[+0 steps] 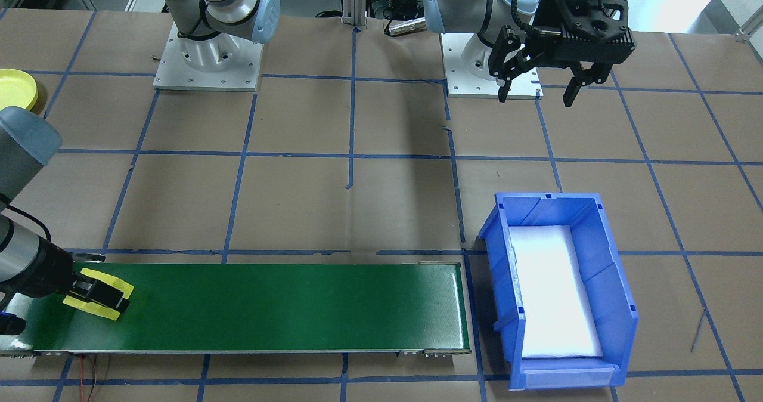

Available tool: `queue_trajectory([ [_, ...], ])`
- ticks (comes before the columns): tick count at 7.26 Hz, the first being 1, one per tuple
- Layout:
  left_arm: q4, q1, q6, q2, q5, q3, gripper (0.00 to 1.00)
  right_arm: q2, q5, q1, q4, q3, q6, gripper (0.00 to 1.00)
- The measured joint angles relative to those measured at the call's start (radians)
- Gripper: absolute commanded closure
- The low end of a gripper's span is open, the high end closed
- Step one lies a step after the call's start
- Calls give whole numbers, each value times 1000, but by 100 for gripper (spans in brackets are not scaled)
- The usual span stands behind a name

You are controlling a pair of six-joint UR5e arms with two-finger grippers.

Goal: Move block left to right into plate

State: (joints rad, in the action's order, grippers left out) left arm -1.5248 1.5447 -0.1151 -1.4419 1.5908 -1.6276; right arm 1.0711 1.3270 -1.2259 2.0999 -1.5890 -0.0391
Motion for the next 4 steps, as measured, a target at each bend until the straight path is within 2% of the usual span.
queue_trajectory([
  [2,0,0,0,0,0,0,0,19,52,4,-42,7,-11,68],
  [4,1,0,0,0,0,0,0,74,184,27,-78,-1,-79,68],
])
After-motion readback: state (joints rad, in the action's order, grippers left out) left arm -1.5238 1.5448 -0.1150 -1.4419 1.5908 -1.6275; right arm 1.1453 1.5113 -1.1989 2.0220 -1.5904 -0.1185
